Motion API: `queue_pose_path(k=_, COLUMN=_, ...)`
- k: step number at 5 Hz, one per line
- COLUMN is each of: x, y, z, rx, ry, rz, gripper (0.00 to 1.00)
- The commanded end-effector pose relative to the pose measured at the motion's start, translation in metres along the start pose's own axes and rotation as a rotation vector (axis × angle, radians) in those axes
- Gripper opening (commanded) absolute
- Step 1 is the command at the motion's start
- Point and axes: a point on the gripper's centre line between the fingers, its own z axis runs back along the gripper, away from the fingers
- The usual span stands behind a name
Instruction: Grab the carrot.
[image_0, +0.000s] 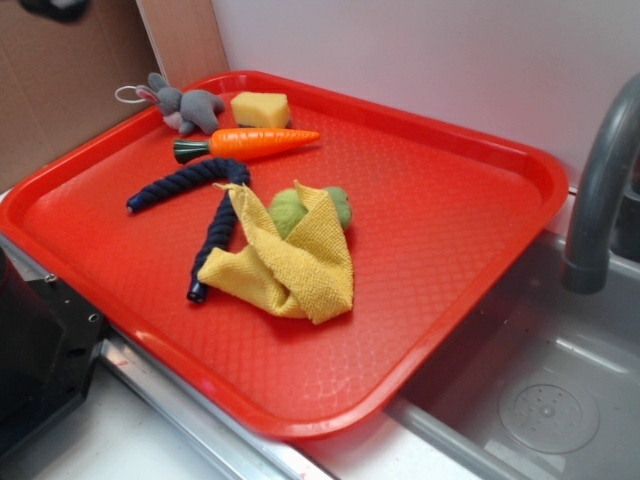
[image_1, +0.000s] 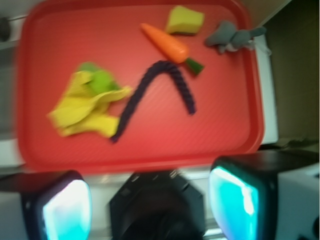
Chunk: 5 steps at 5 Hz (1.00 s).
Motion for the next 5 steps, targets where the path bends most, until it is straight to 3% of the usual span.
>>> queue_pose_path(k=1, x=0.088, y=0.006, z=-0.048, rx=-0.092, ry=-0.189, rz=-0.403, gripper=1.00)
queue_pose_path(k=4, x=0.088, y=0.006, z=-0.048, rx=-0.092, ry=-0.189, rz=-0.403, gripper=1.00)
queue_pose_path(k=5, x=0.123, y=0.000, z=-0.098, rx=-0.006, ry=-0.106, rz=-0.486, gripper=1.00)
